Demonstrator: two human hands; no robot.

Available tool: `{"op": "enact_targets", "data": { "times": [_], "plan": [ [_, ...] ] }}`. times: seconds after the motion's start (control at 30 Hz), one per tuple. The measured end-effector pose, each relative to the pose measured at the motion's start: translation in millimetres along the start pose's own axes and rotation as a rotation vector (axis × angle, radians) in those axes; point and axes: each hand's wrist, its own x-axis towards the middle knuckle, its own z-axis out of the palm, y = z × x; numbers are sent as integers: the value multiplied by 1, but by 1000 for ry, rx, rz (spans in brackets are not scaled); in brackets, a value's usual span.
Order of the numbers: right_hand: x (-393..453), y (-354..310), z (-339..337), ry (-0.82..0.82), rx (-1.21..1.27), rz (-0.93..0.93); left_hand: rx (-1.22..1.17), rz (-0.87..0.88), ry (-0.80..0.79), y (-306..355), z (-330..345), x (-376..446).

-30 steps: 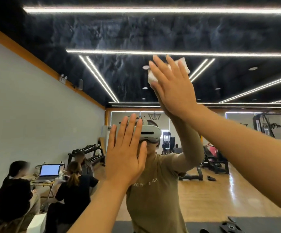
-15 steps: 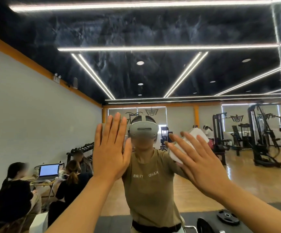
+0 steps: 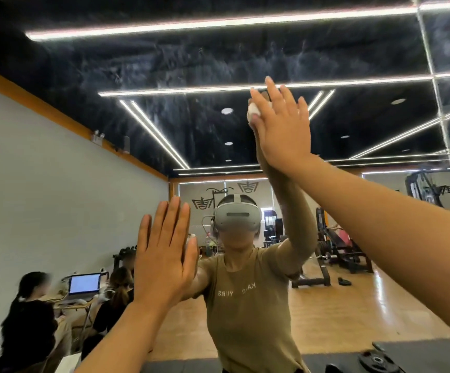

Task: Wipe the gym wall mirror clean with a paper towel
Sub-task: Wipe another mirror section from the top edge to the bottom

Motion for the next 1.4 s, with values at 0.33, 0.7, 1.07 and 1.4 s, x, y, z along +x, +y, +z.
{"op": "enact_targets", "data": {
  "times": [0.33, 0.7, 1.07, 1.4],
  "plan": [
    [-205, 41, 3, -38, -44, -320, -69, -60, -97, 5, -14, 2],
    [-229, 100, -5, -116, -110, -571, -306, -61, -72, 136, -10, 4],
    [-30, 111, -24, -7, 13, -220, -98, -138, -36, 162, 23, 14],
    [-180, 130, -13, 16, 63, -325, -69, -155, -13, 165, 20, 14]
  ]
}}
